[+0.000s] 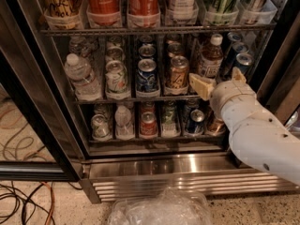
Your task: Pick blue plastic bottle from middle shelf of fridge
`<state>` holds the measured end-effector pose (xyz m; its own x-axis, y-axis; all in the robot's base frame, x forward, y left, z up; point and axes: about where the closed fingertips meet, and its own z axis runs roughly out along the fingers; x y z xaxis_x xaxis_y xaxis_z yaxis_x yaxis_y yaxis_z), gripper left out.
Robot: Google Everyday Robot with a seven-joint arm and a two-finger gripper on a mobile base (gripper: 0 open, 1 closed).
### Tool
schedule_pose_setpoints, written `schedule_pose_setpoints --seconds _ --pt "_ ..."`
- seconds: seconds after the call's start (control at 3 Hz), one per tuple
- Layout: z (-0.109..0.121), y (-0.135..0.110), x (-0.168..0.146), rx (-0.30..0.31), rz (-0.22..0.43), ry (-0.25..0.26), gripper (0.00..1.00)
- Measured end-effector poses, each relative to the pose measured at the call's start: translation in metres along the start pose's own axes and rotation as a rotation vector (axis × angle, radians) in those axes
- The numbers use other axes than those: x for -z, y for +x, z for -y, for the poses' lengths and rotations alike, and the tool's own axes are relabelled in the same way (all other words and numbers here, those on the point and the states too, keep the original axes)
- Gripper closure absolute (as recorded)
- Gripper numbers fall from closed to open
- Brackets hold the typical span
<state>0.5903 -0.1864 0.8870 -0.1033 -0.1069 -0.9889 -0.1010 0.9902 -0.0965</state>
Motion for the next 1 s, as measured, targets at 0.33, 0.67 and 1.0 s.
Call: schedule_pose_setpoints --seconds 0.33,0.67,1.0 --pt "-0.004 0.000 -0.006 -0.001 0.011 0.006 0.26" --pt "-0.006 0.000 -0.011 -0.003 0.020 0.021 0.27" --pt "-0.006 0.001 -0.017 -0.008 0.028 0.039 0.29"
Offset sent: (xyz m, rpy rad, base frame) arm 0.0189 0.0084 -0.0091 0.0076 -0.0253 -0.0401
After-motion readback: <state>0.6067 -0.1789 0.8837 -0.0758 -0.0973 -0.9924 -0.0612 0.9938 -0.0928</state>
